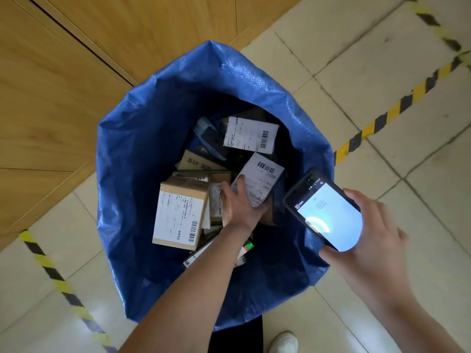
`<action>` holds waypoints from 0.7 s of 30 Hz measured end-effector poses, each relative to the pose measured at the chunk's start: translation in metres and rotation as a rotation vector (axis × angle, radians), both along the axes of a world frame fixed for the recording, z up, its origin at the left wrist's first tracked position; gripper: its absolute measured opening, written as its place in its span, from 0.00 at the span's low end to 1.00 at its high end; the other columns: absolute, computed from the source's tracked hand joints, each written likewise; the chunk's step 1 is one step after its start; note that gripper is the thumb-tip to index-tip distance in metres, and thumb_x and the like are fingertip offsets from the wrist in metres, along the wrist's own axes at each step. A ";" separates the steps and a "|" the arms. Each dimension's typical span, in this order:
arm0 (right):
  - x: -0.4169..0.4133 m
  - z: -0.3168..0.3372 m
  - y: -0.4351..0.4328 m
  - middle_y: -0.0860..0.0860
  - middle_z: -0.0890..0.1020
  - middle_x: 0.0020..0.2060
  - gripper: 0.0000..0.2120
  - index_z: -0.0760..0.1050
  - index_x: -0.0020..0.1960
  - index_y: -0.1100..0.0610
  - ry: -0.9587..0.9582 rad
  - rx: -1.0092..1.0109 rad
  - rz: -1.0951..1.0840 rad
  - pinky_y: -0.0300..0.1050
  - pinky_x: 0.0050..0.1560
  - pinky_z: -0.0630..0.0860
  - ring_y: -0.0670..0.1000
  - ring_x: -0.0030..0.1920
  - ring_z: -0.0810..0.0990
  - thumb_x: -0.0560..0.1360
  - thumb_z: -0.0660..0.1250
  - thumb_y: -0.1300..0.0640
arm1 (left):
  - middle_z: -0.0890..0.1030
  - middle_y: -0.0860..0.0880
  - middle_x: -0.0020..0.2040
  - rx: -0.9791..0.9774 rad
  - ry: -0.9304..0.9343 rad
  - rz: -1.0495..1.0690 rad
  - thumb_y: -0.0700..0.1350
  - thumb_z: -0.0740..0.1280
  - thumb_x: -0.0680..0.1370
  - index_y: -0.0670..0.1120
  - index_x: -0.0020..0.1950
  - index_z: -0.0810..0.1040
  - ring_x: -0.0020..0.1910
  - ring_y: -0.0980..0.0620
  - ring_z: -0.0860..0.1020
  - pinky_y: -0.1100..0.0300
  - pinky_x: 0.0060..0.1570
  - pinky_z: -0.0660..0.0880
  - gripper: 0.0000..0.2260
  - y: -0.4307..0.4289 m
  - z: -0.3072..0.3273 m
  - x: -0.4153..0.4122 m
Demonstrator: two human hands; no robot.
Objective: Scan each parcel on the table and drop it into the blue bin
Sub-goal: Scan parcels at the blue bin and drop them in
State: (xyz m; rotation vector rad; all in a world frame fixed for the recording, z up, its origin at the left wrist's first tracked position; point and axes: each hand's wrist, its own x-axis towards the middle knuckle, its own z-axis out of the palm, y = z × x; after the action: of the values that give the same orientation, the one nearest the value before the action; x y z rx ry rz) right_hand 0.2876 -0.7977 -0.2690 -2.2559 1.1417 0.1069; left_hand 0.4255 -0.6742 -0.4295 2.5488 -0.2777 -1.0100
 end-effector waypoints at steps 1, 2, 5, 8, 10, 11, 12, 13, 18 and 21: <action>0.001 -0.002 0.000 0.42 0.70 0.53 0.42 0.67 0.65 0.49 -0.002 -0.010 0.005 0.39 0.51 0.53 0.47 0.57 0.68 0.54 0.77 0.64 | 0.57 0.43 0.65 -0.005 0.016 -0.009 0.61 0.73 0.69 0.52 0.74 0.56 0.63 0.40 0.68 0.47 0.57 0.74 0.40 0.003 -0.001 0.001; 0.001 -0.003 0.000 0.42 0.70 0.53 0.42 0.68 0.65 0.49 0.001 -0.018 0.007 0.39 0.51 0.53 0.48 0.57 0.68 0.54 0.77 0.65 | 0.57 0.44 0.65 -0.015 0.030 -0.018 0.61 0.73 0.69 0.52 0.74 0.55 0.64 0.40 0.67 0.46 0.59 0.73 0.41 0.005 -0.002 0.001; 0.000 -0.002 0.003 0.43 0.70 0.53 0.43 0.68 0.65 0.49 0.007 -0.029 0.003 0.40 0.50 0.54 0.48 0.57 0.68 0.54 0.78 0.64 | 0.55 0.46 0.65 -0.043 0.047 -0.053 0.62 0.73 0.69 0.53 0.75 0.55 0.67 0.42 0.65 0.45 0.62 0.72 0.41 0.012 0.001 0.001; -0.003 0.004 0.006 0.45 0.73 0.55 0.43 0.67 0.66 0.49 0.001 -0.031 -0.009 0.42 0.52 0.55 0.48 0.57 0.68 0.54 0.78 0.64 | 0.52 0.49 0.69 -0.078 0.054 -0.076 0.61 0.73 0.70 0.55 0.75 0.54 0.70 0.43 0.62 0.46 0.63 0.72 0.40 0.017 0.011 -0.001; -0.008 0.011 0.008 0.46 0.73 0.55 0.43 0.67 0.65 0.48 0.002 -0.023 -0.035 0.43 0.53 0.56 0.49 0.57 0.69 0.53 0.78 0.64 | 0.50 0.50 0.72 -0.073 0.060 -0.098 0.60 0.71 0.72 0.56 0.75 0.54 0.71 0.43 0.62 0.46 0.64 0.71 0.38 0.019 0.021 -0.003; -0.011 0.015 0.010 0.45 0.72 0.54 0.43 0.67 0.65 0.48 0.004 -0.023 -0.045 0.43 0.53 0.56 0.50 0.58 0.70 0.53 0.78 0.64 | 0.50 0.49 0.72 -0.067 0.059 -0.111 0.59 0.71 0.72 0.56 0.75 0.54 0.71 0.42 0.61 0.46 0.65 0.70 0.37 0.020 0.028 -0.005; -0.015 0.020 0.012 0.45 0.72 0.54 0.43 0.68 0.65 0.49 0.002 -0.027 -0.055 0.44 0.53 0.56 0.50 0.57 0.70 0.53 0.79 0.63 | 0.50 0.49 0.73 -0.064 0.054 -0.128 0.59 0.70 0.73 0.56 0.75 0.54 0.72 0.43 0.59 0.46 0.66 0.69 0.36 0.021 0.036 -0.006; -0.020 0.026 0.013 0.45 0.73 0.54 0.43 0.68 0.65 0.49 0.000 -0.032 -0.066 0.45 0.54 0.57 0.50 0.57 0.70 0.53 0.79 0.63 | 0.51 0.48 0.73 -0.064 0.049 -0.149 0.58 0.69 0.74 0.55 0.75 0.54 0.72 0.43 0.58 0.47 0.67 0.68 0.35 0.021 0.045 -0.008; -0.048 0.069 0.026 0.40 0.71 0.50 0.42 0.69 0.64 0.48 -0.041 -0.046 -0.148 0.47 0.53 0.59 0.48 0.57 0.70 0.52 0.77 0.63 | 0.66 0.46 0.68 -0.076 0.080 -0.302 0.52 0.66 0.78 0.48 0.70 0.66 0.65 0.45 0.69 0.49 0.64 0.71 0.23 0.023 0.110 -0.012; -0.078 0.104 0.036 0.38 0.70 0.50 0.43 0.68 0.64 0.46 -0.046 -0.010 -0.203 0.46 0.52 0.59 0.48 0.55 0.73 0.51 0.76 0.62 | 0.72 0.48 0.63 -0.074 0.050 -0.434 0.50 0.65 0.79 0.46 0.64 0.73 0.60 0.48 0.74 0.51 0.60 0.72 0.15 0.030 0.157 -0.020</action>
State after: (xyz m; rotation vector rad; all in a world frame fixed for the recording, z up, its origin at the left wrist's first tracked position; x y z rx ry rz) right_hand 0.2097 -0.7620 -0.1650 -2.1255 1.3412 -0.0314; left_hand 0.4050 -0.6442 -0.2730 2.4436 -0.8645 -1.1839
